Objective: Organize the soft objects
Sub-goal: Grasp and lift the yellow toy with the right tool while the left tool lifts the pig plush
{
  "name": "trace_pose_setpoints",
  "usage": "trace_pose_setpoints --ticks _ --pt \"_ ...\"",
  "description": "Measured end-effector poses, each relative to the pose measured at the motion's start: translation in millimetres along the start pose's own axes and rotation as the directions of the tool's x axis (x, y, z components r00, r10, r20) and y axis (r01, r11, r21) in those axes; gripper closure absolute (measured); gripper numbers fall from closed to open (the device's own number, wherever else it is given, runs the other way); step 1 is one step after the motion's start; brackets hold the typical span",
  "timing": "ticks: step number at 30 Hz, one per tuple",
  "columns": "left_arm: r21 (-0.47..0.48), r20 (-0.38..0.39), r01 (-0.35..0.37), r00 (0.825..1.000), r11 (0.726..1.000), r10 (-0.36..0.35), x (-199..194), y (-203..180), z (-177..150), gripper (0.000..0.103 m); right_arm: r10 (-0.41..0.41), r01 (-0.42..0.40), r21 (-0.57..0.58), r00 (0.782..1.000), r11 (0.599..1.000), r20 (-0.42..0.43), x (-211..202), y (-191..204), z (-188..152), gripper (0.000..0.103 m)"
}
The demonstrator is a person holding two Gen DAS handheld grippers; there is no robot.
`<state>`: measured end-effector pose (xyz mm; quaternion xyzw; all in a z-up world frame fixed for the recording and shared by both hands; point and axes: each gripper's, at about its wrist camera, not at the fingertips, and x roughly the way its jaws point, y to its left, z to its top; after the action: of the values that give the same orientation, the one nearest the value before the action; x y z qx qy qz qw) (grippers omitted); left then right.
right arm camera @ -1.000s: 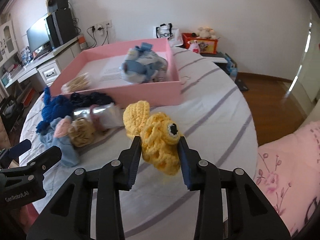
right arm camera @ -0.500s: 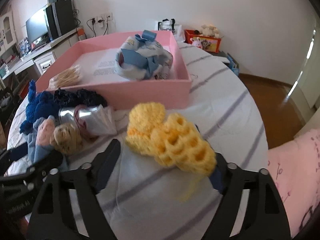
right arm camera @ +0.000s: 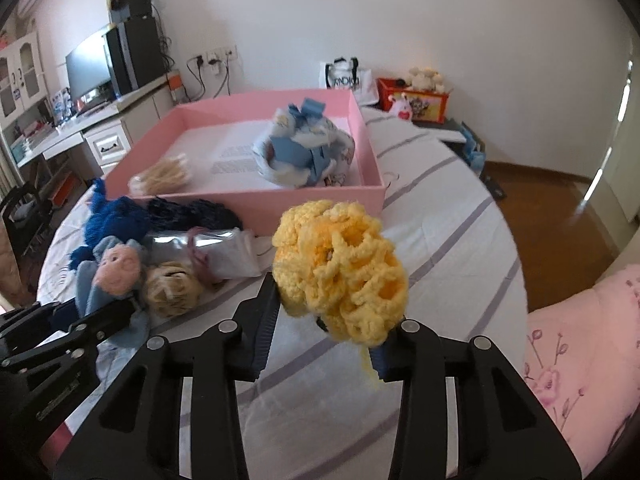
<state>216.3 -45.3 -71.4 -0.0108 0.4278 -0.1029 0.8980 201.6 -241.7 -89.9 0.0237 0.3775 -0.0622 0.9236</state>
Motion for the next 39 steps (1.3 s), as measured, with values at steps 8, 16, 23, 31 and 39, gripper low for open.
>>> trace_pose_setpoints --ticks 8,16,23,31,39 --pt "0.007 0.078 -0.03 0.996 1.0 0.029 -38 -3 -5 0.081 0.006 -0.005 -0.003 0.998 1.0 0.065 -35 3 1 0.066" --pt "0.018 0.183 -0.039 0.982 0.999 0.035 -89 -9 -13 0.081 0.034 -0.034 -0.009 0.988 0.999 0.15 -74 5 6 0.066" --pt "0.019 0.263 -0.034 0.964 0.999 0.027 -135 -8 -25 0.081 0.072 -0.065 -0.038 0.968 0.997 0.239 -111 14 5 0.066" --pt "0.015 0.368 -0.043 0.929 0.999 0.034 -185 -8 -42 0.081 0.106 -0.084 -0.076 0.929 0.994 0.355 -157 25 3 0.066" --pt "0.015 0.468 -0.053 0.883 0.998 0.04 -235 -5 -72 0.081 0.118 -0.085 -0.094 0.897 0.992 0.426 -186 29 -5 0.066"
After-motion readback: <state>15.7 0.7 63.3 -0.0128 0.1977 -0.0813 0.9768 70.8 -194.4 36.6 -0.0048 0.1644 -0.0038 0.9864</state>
